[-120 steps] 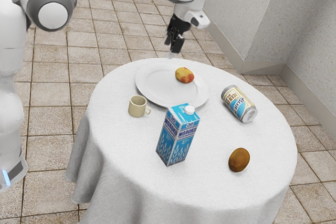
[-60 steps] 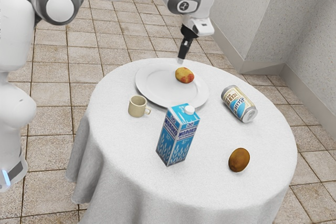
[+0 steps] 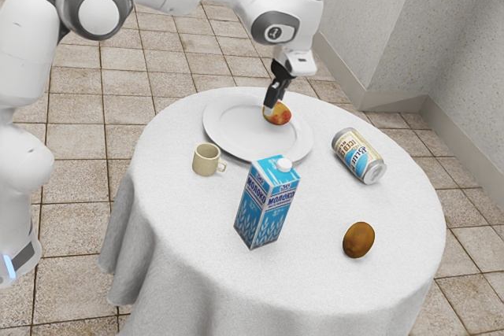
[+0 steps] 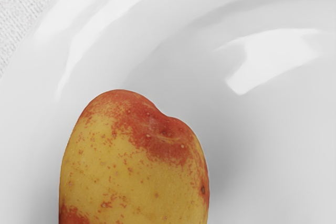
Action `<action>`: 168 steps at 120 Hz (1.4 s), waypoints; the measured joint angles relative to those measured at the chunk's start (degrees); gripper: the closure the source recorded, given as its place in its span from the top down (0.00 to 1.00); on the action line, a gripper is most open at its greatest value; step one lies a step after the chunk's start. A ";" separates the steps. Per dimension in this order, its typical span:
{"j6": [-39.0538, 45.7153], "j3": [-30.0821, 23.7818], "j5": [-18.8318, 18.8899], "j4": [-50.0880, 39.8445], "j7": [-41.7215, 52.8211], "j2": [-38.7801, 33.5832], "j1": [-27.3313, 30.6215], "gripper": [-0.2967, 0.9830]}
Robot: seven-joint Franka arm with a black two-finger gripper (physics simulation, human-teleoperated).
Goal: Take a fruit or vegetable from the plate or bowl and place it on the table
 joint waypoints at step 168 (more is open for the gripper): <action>-0.46 -9.56 4.37 2.52 -0.47 -2.46 -3.76 0.44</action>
